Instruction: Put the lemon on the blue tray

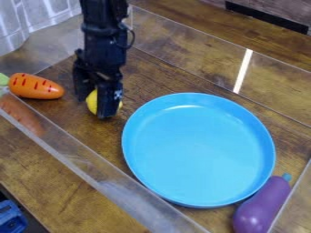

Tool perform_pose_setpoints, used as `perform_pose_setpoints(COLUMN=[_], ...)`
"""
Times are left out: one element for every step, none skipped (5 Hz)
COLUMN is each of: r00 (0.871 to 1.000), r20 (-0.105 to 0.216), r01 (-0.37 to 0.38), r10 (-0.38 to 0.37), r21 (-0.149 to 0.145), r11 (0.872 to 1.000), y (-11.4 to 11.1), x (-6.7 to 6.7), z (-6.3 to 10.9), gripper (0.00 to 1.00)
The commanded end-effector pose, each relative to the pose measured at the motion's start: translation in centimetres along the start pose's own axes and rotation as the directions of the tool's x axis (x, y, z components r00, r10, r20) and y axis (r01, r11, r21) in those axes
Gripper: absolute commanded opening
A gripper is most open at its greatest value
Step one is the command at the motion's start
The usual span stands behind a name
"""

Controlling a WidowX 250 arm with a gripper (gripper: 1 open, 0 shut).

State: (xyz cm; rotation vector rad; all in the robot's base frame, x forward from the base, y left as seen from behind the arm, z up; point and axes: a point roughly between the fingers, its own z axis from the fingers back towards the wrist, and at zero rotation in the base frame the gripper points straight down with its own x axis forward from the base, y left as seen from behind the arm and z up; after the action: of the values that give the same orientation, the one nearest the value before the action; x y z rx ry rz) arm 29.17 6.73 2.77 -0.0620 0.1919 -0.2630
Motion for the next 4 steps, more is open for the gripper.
perform_pose_setpoints(r00=[0.999, 0.999, 0.997, 0.994], r20=[0.04, 0.039, 0.04, 0.044], r01=[0.022, 0.033, 0.068, 0.1], r10=[-0.023, -0.033, -0.069, -0.1], r21=[0.022, 0.019, 0.018, 0.015], r11=[1.0, 0.999, 0.998, 0.995], y=[-0.3, -0.7, -0.7, -0.6], x=[1.1, 1.9, 2.3, 2.6], z=[0.4, 0.1, 0.0, -0.1], gripper=[0.0, 0.0, 0.0, 0.0])
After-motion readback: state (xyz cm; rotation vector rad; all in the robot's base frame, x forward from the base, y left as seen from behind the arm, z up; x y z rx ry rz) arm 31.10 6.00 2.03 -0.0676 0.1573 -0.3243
